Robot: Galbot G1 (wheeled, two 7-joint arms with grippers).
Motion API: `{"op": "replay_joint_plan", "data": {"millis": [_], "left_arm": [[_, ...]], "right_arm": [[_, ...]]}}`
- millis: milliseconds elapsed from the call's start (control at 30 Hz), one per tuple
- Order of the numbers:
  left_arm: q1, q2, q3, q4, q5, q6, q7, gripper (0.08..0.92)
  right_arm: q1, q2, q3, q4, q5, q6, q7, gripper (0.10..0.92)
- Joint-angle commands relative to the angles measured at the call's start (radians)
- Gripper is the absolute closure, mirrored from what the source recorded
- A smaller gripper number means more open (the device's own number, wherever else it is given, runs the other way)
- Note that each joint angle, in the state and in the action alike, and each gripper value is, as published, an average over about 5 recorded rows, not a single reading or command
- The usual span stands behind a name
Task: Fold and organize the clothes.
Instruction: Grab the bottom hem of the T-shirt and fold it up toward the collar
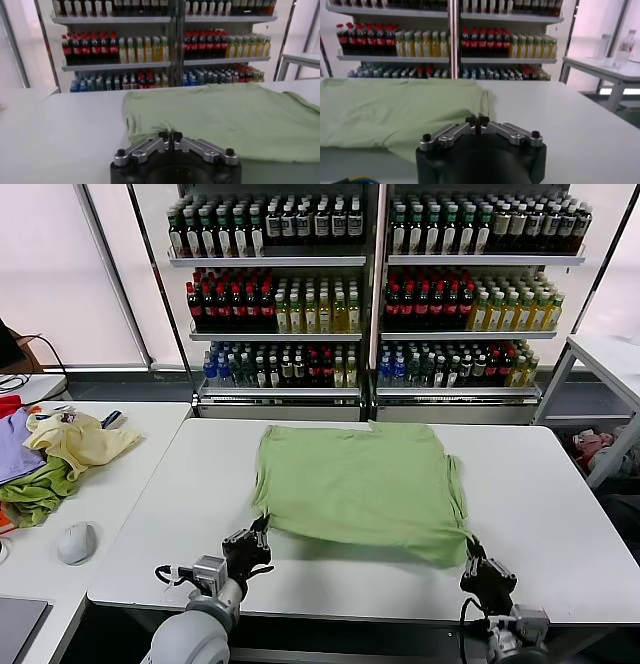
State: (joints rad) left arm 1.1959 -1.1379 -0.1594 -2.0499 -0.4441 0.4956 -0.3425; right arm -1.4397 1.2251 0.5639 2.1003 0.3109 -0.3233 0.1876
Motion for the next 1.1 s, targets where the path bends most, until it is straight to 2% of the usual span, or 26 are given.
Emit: {"op": "replay_joint_plan", "data": {"millis": [33,333,767,867,1100], "left_arm": [[-0.130,0.006,0.017,0.108,-0.005,-0.011,0.001,0.905],[-0.268,-0.021,0.064,0.277,0.013,-0.012,-0.005,0.905],[-0.353,-0.082,0.134,0.453,0.115,-0.012,-0.010,0.901],[-0.355,-0.087,0.135,0.460,0.123,-0.009,-0.013,0.853],[-0.298,-0.083,0.102,0.388,0.143,-0.017,-0.023,0.656]], "right_arm": [[0.215,-0.057,-0.033,-0.130,0.029,-0.023,0.000,0.904],[0.351,-0.079,-0.127,-0.273,-0.019,-0.071,-0.009,0.904],[0.400,-0.043,-0.196,-0.361,-0.102,-0.078,-0.052,0.896],[0.376,-0.038,-0.192,-0.339,-0.101,-0.045,-0.064,0.840],[0.253,-0.034,-0.098,-0.243,-0.095,0.015,-0.054,0.635]]}}
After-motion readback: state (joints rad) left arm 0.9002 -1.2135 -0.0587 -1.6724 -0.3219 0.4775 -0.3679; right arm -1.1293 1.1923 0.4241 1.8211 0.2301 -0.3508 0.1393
